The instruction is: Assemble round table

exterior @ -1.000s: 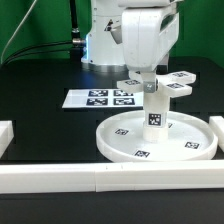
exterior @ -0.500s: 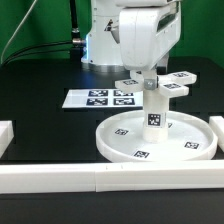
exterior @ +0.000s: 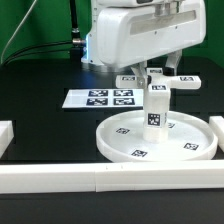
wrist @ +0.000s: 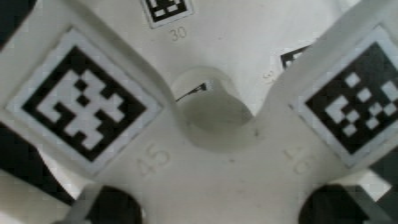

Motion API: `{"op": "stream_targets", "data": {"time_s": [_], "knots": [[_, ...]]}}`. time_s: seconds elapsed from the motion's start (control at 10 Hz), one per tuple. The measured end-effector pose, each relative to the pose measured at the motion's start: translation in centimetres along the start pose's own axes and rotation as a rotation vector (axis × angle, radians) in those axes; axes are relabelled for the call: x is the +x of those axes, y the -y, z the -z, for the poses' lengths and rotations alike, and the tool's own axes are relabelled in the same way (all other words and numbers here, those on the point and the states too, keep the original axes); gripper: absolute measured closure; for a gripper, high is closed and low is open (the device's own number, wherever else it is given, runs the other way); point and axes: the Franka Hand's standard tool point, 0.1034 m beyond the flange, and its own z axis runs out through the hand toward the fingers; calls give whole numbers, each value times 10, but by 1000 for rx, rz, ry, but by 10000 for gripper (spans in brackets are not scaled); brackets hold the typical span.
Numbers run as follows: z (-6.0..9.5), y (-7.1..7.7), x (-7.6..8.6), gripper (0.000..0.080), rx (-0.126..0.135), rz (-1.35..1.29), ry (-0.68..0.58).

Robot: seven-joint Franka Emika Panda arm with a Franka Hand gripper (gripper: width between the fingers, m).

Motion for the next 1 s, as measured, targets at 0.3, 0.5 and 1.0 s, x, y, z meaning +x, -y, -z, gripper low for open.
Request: {"op": "stream_targets", "data": {"time_s": [0.3,0.5,1.0], "knots": [[0,0,-1,361,1,-344,-1],[0,0,1,360,0,-492,-12],[0,-1,1,360,7,-815,-15]]}}
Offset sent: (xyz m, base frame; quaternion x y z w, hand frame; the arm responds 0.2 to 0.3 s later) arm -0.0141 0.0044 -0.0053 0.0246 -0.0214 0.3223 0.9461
